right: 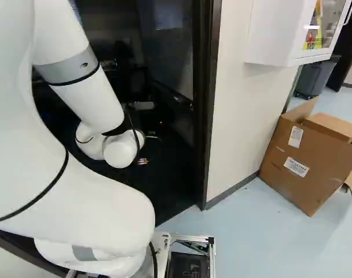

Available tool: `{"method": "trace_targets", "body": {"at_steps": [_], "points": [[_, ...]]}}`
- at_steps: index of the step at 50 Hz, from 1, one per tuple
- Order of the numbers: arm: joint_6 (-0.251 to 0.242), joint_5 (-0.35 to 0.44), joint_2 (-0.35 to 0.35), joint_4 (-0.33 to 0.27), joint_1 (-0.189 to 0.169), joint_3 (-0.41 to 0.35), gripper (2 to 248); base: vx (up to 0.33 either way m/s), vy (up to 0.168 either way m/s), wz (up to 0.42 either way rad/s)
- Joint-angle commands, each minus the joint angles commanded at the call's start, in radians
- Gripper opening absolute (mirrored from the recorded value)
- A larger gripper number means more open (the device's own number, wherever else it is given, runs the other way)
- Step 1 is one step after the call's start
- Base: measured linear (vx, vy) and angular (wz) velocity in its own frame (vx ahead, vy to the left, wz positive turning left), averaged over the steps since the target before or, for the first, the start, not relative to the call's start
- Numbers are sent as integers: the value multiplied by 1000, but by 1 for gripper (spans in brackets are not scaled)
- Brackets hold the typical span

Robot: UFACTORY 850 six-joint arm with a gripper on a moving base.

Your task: Open the door and move inside

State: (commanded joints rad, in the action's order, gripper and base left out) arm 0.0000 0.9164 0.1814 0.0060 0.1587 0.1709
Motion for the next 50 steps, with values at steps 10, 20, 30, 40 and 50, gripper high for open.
{"method": "trace_targets", "body": {"at_steps": [10, 20, 30, 40, 50], "points": [[0, 0, 0, 0, 0, 0, 247, 57, 2, 0], [0, 0, 0, 0, 0, 0, 247, 58, 1, -1], [0, 0, 0, 0, 0, 0, 247, 57, 2, 0], [0, 0, 0, 0, 0, 0, 247, 54, 7, 29], [0, 0, 0, 0, 0, 0, 247, 52, 24, 123]]}}
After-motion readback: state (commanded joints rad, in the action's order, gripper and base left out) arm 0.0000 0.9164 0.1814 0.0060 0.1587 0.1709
